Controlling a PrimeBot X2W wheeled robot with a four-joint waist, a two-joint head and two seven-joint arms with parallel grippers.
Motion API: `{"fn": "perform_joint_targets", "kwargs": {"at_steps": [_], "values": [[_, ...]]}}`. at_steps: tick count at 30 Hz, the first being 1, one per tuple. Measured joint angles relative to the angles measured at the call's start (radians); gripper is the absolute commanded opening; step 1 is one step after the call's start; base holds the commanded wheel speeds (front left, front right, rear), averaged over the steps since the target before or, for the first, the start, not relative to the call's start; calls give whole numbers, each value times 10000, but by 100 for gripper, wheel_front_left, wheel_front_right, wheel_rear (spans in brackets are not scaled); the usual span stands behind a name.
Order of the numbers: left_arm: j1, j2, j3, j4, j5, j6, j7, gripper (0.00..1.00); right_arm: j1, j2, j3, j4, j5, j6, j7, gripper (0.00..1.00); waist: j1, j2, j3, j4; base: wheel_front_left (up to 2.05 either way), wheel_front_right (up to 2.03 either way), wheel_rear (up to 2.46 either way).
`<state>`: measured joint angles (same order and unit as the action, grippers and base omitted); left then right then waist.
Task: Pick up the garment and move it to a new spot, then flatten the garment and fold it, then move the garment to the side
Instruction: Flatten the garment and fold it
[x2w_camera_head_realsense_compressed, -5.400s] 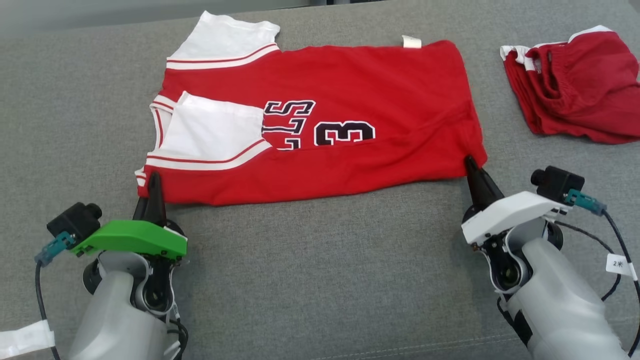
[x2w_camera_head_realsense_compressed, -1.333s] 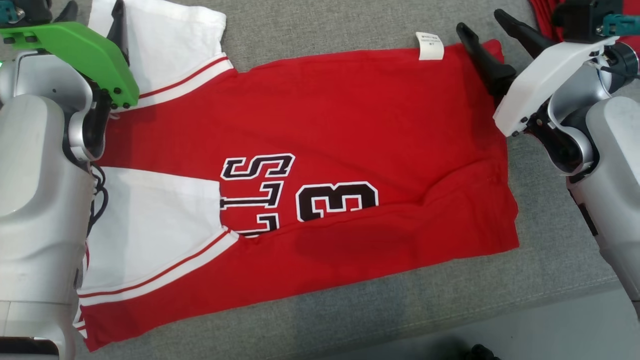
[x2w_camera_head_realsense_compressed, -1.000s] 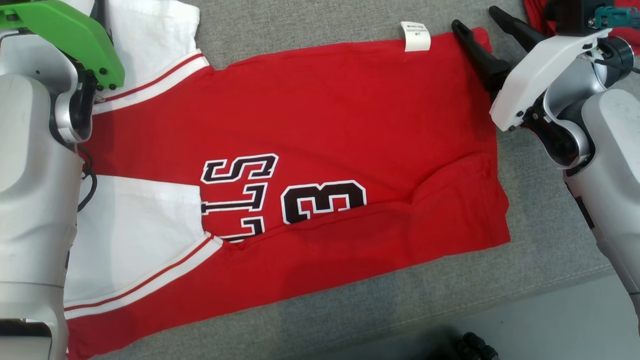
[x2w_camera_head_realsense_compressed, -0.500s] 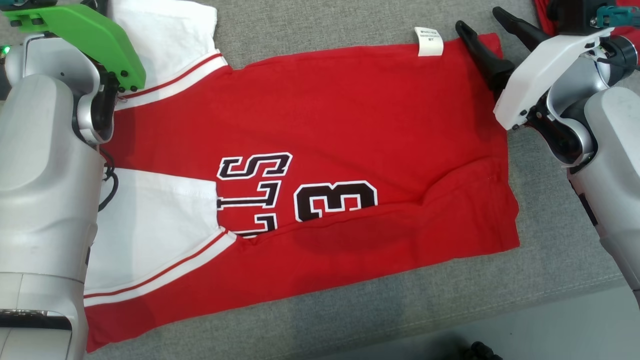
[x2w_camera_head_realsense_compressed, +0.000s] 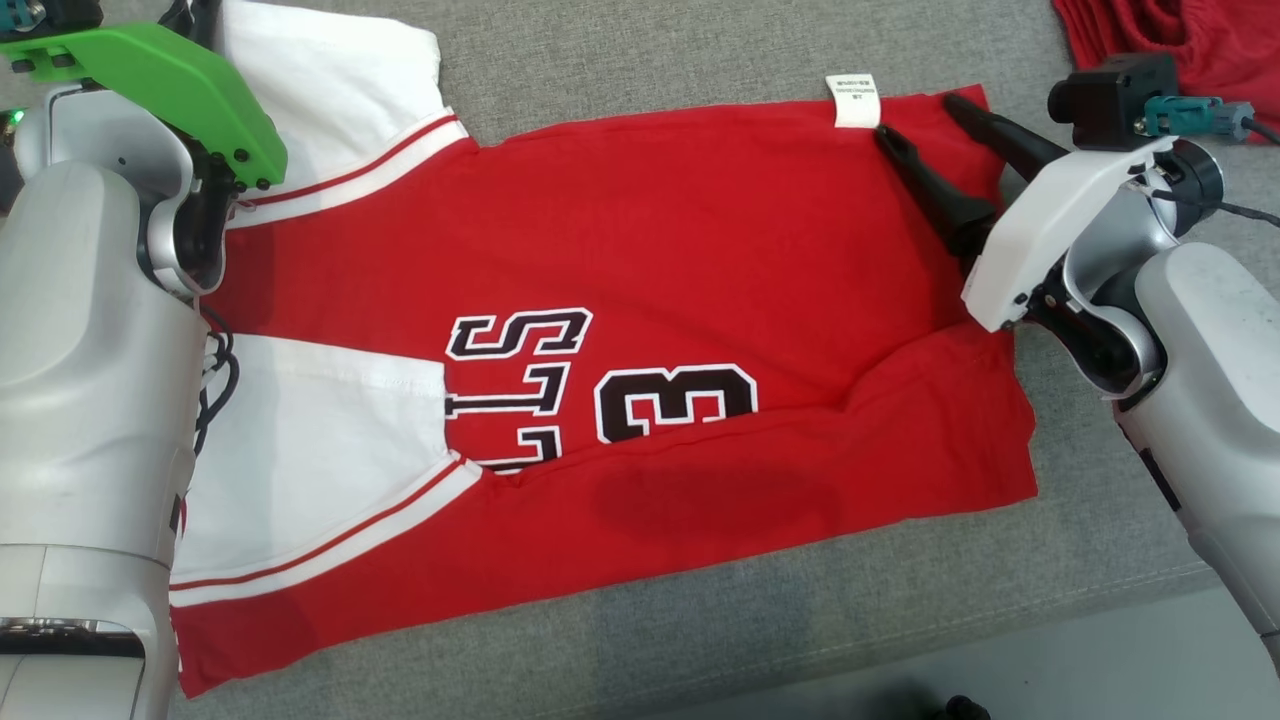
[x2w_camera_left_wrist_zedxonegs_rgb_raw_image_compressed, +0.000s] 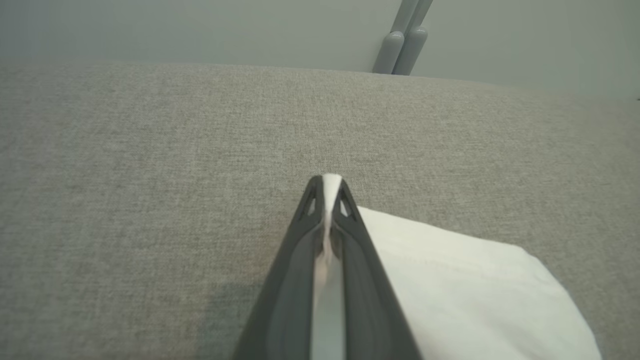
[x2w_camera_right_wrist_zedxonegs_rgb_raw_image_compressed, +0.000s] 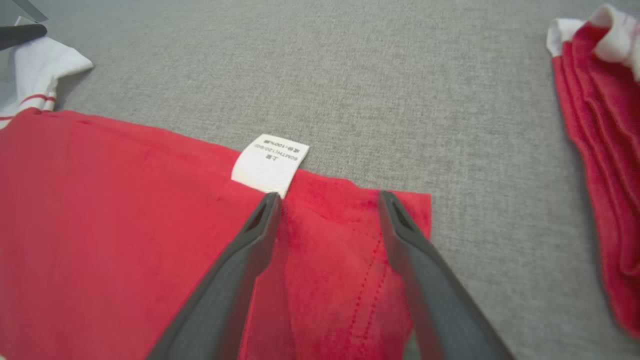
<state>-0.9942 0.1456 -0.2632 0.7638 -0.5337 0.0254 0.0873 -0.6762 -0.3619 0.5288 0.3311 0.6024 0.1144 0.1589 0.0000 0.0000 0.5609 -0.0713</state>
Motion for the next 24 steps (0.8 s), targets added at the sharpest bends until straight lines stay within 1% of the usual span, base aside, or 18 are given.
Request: {"fn": "perform_joint_targets", "kwargs": {"at_steps": [5,14,15,17,23,24], "values": [[-1,0,12,75,-8,-79,-100,0,-1,-240,-153,4,-25,0,-31,100,0,0,23,17,0,0,0],[-8,-4,48,353,-79,-178,-286,0,1,-403,-255,86,-44,-15,-88,100,0,0,31,108,0,0,0],[-10,-4,50,362,-81,-188,-313,0,1,-403,-284,102,-44,-31,-88,100,0,0,31,117,0,0,0],[-14,-13,48,382,-81,-257,-326,0,1,-410,-353,165,-46,-190,-88,100,0,0,30,135,0,0,0],[-58,-73,23,543,-88,-355,-414,0,0,-451,-309,240,-46,-180,-71,100,0,0,33,187,0,0,0],[-58,-77,17,591,-88,-357,-433,0,-2,-445,-305,244,-46,-180,-71,88,0,0,34,194,0,0,0]]}}
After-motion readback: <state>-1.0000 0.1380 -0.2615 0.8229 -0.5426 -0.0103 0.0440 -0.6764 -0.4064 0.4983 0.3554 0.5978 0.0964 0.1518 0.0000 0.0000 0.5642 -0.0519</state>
